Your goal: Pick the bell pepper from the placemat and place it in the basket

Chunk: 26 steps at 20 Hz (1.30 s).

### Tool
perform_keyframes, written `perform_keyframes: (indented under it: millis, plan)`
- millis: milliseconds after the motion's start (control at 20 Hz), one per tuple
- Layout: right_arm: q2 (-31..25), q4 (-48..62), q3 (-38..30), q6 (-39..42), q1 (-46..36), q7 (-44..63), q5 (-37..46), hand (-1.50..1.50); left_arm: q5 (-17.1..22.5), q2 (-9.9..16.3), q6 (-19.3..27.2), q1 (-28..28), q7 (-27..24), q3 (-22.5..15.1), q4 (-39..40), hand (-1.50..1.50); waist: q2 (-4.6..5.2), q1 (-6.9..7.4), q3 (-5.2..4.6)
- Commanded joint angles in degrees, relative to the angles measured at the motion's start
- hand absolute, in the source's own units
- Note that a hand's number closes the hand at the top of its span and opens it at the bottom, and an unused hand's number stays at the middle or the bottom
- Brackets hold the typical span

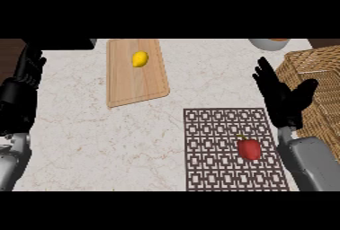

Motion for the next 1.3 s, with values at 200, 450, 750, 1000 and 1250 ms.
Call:
perform_keyframes:
  millis: [200, 450, 750, 1000, 1250]
  plan:
    - [-5.64, -5.26, -3.65, 23.37, -9.16, -14.7, -8.65, 1.5, 6.14, -2.84, -4.72, 3.67, 2.43, 0.21, 6.0, 0.0, 1.76, 1.4, -0.13]
    - [-13.63, -14.9, 12.87, 31.66, -10.42, -27.11, 13.56, -1.5, 8.64, -4.35, -7.88, 5.29, 5.11, -2.0, 8.05, 0.0, 1.1, 1.35, -0.42]
    - [-4.03, -21.05, 24.33, 12.63, 4.9, -34.98, 33.13, -1.5, 11.44, -2.49, -11.35, 6.1, 4.51, 1.76, 9.63, 0.0, 0.69, -0.44, -0.28]
    - [-7.93, -31.81, 24.27, 19.33, 2.66, -8.77, 34.81, -1.5, 11.14, -3.48, -13.28, 8.2, 1.4, 1.97, 11.32, 0.0, 0.52, -0.57, -0.44]
    - [-15.39, -35.86, 23.24, 24.08, -4.61, 5.89, 46.81, -1.5, 10.71, -2.99, -11.92, 5.01, 3.67, 2.96, 14.28, 0.0, 0.04, -2.6, -0.69]
